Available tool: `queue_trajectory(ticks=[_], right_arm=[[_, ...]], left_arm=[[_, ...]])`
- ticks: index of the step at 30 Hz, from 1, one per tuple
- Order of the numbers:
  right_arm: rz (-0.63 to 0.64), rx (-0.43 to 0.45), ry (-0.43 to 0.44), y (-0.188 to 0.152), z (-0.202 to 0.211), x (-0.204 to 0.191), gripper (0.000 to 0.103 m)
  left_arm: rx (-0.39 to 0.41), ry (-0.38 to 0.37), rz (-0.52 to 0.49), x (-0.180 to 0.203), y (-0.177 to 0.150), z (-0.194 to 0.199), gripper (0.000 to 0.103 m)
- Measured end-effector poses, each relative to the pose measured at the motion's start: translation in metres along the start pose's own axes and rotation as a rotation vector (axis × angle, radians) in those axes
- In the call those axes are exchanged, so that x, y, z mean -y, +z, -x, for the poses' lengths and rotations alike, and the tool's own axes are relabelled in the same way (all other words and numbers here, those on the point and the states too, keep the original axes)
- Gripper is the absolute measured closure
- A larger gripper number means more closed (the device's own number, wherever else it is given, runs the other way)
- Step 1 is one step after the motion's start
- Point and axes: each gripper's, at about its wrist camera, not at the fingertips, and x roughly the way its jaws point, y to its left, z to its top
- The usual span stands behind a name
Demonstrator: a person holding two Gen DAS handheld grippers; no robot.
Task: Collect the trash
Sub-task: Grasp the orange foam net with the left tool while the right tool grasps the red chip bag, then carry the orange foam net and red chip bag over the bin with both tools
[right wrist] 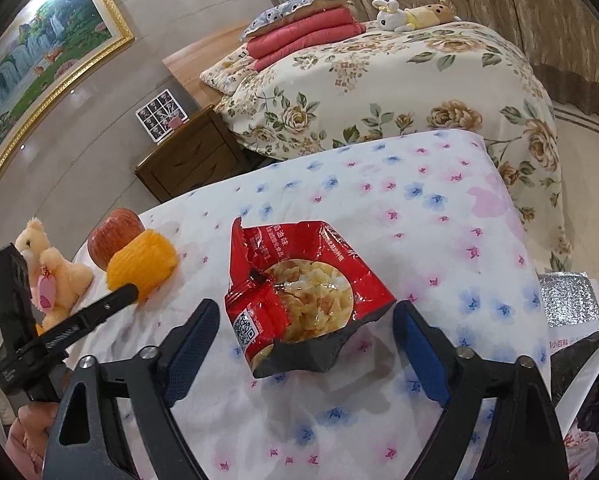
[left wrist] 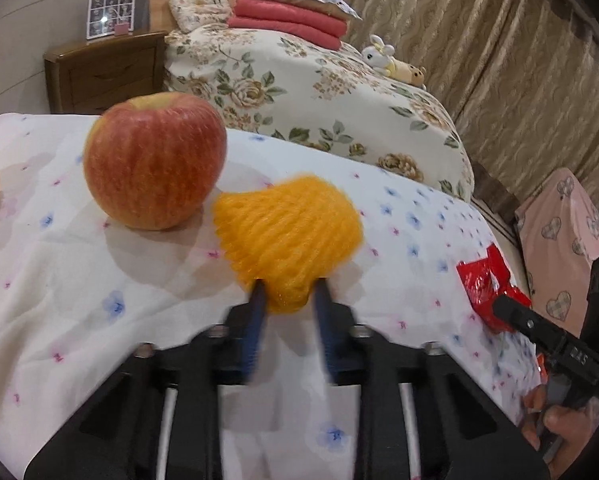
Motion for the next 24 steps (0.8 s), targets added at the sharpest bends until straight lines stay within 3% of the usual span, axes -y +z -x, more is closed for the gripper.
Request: queue_trajectory(ticks=[2,6,8,24], right_arm=[[-0.008,-0.001,0.005,0.000,0.000,0.001,0.036],[0.012,0.018,0.021,-0.001,0.008,-0.004,0.059],[0.016,0.017,0.029,-0.003,0.012,-0.008,0.063],[-0.001,0.023,0.074,-0.049,0.059,-0.021,0.065]], left_arm=[[0.010,-0.001,-0.018,0.003,-0.001,0.003,0.089],[0.021,0.000,-0.039,0.008,-0.005,0.011,0.091],[0.019,-0.009,-0.030,0.009,-0.010,0.017,0.091],[-0.007,-0.093,-0.031,0.042,-0.064,0.065,0.091]])
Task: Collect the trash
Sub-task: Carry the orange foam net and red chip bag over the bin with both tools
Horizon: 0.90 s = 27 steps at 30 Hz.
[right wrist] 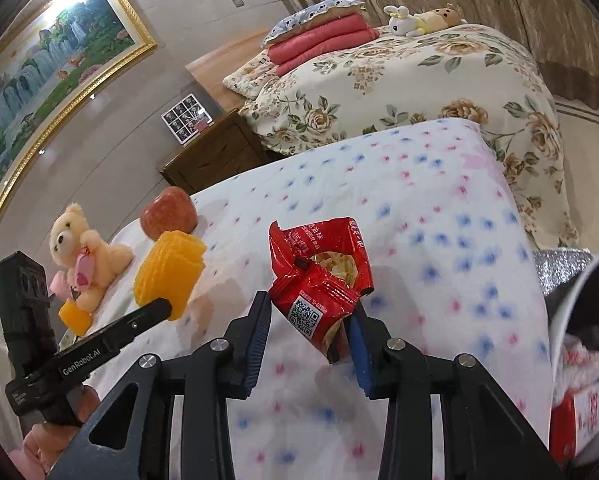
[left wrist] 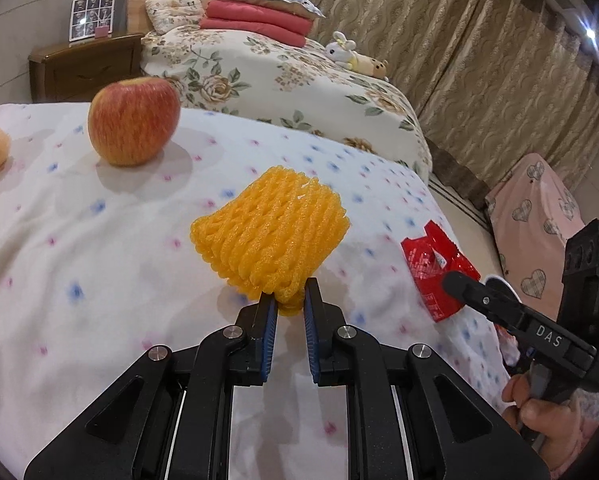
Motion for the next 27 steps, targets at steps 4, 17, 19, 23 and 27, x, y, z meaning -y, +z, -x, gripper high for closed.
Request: queue_trajectory(ticks=[4,17,19,23,27], right_arm=[[0.001,0.018,-0.004,-0.012,0.016,-0.002,0.065],[-0.016,0.050,-0.018,-0.039,0.050,-0.001,0.065],[-0.023,0.055,-0.021,-0.041,0.054,0.001,0.065],[-0.031,0.064,-0.028,-0.045,0.062,0.006,0.065],[-0.040,0.071,-0.031,-0.050,0.069,0.010,0.065]], left_arm=[[-0.017,-0.012,0.004,0.007,-0.016,0.006,0.091],[-0.027,-0.032,-0.038,0.035,-0.042,0.022,0.091],[-0.030,-0.038,-0.043,0.040,-0.046,0.024,0.091],[-0.033,-0.042,-0.049,0.046,-0.052,0.026,0.091],[-0.038,-0.047,-0.057,0.052,-0.056,0.027,0.091]])
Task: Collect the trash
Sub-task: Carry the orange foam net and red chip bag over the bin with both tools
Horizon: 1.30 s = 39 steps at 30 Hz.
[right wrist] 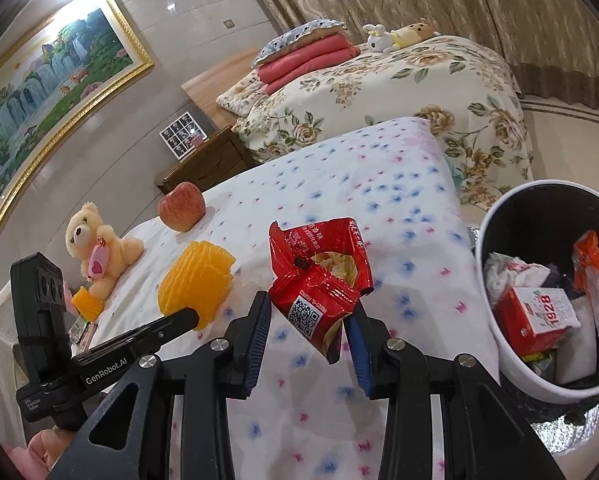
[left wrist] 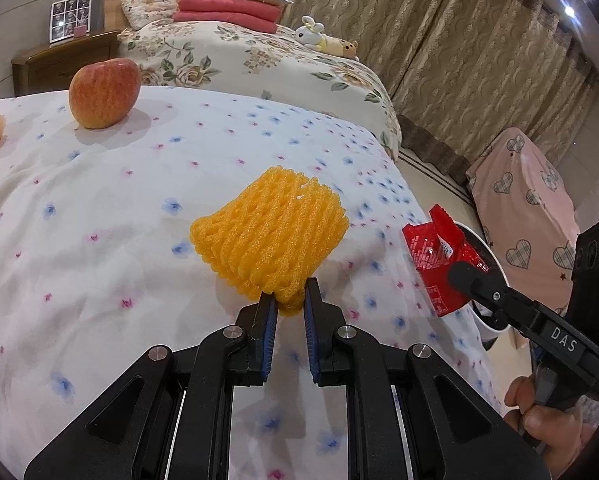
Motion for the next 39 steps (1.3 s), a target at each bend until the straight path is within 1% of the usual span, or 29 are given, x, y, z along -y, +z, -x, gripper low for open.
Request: queue_trajectory(ticks=[15,39], right_arm=[[-0.026,0.031,-0.016,-0.008,0.024,0.016,0.065],[-0.073,0.058,-0.033,-0.014,0.049,0.043,0.065]], left_arm=[[-0.002,-0.010,-0.078,0.030,-0.005,0.001,0.091],[-0.015,-0.038,-0.146,0.066,-0.012,-0.003,0.091]])
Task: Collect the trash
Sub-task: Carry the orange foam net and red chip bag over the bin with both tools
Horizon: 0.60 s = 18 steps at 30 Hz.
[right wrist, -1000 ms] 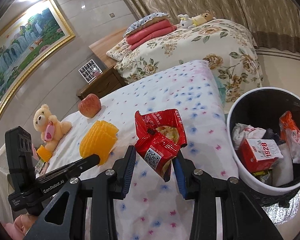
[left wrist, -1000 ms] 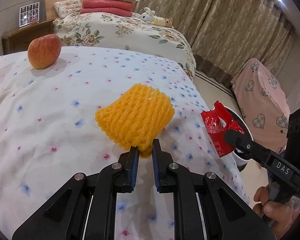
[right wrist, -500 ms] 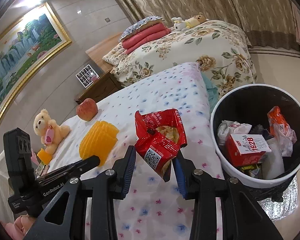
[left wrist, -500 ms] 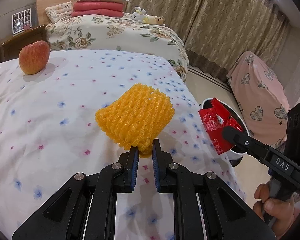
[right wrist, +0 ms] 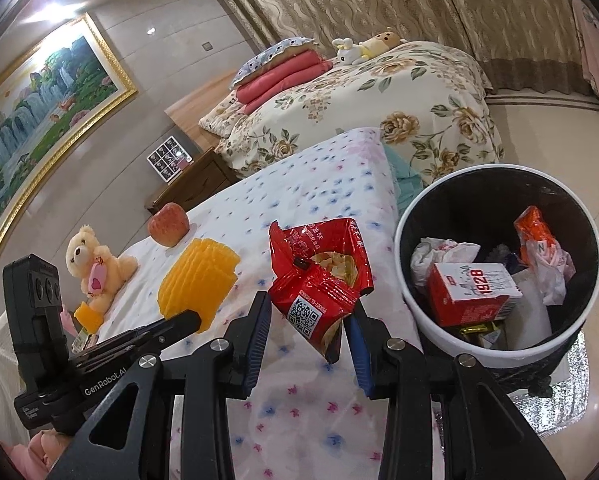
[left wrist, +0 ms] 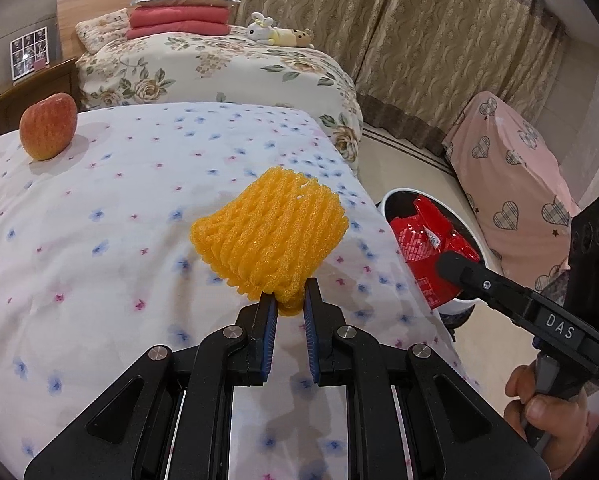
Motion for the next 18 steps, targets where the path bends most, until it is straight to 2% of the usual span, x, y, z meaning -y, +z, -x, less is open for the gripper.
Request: queue_trajectory(ticks=[18], right_arm=[[-0.054,0.041,-0.072,0.004,0.030,0.042,0.065]], left_arm=[[-0.016,-0.055,-0.098,0.049,0.008,-0.014,0.091]])
